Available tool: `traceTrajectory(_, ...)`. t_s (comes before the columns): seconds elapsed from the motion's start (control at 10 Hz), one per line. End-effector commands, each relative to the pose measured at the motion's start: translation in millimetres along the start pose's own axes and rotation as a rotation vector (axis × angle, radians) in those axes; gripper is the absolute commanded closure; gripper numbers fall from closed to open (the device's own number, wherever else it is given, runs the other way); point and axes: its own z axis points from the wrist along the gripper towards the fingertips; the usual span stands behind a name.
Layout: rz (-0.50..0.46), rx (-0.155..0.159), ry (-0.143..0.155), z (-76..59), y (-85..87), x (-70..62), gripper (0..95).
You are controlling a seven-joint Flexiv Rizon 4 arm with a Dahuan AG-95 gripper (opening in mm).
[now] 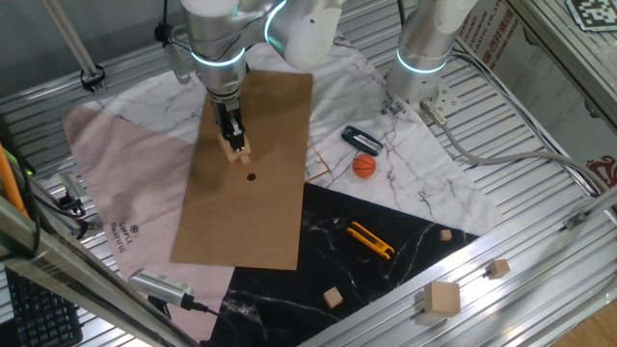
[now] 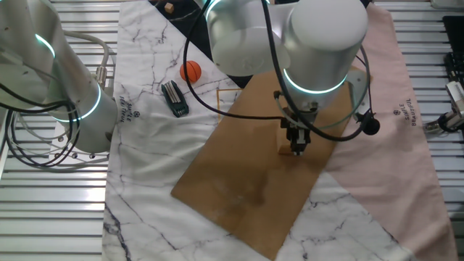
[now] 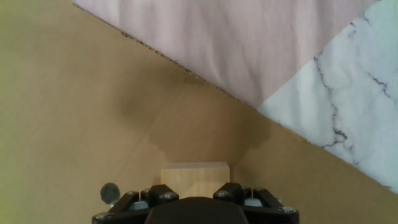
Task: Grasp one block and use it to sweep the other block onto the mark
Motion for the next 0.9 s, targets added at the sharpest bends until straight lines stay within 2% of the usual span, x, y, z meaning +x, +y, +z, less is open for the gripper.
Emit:
traceTrajectory(0.1, 0.003, -0.001, 0.0, 0.0, 0.1, 0.0, 95.0)
traceTrajectory(0.9, 0.027, 0.002, 0.001, -1.5, 6.6, -3.4, 95.0)
